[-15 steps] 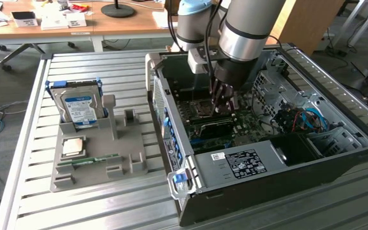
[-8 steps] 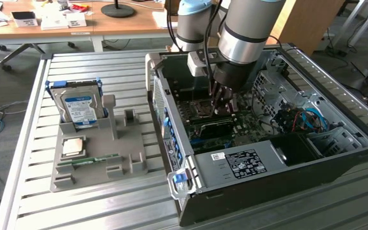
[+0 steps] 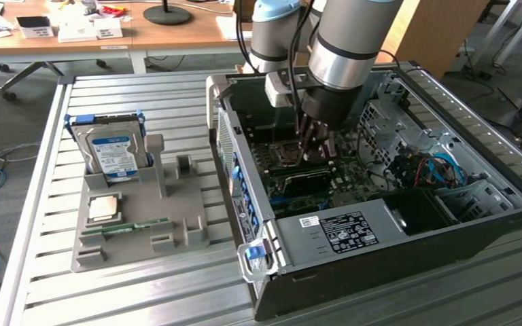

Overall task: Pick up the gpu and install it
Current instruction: 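Press down on the gpu until it lock into place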

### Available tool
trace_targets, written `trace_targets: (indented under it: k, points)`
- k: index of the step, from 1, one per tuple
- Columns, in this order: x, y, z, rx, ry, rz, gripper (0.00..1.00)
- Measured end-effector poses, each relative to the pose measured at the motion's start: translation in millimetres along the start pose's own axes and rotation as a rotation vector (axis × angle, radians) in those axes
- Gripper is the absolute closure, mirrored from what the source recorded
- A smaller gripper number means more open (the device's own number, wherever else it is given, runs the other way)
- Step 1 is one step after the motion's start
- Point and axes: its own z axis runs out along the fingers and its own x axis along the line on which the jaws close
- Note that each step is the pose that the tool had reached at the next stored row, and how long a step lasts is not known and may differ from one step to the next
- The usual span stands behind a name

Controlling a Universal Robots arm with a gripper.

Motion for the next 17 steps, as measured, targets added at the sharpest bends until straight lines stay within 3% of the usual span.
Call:
trace_targets:
  k: [7, 17]
  points:
    - [0.4, 0.1, 7.2, -0.0002, -0.0011, 0.0, 0.89]
    - [0.6, -0.1, 9.3, -0.0002, -0.0012, 0.0, 0.89]
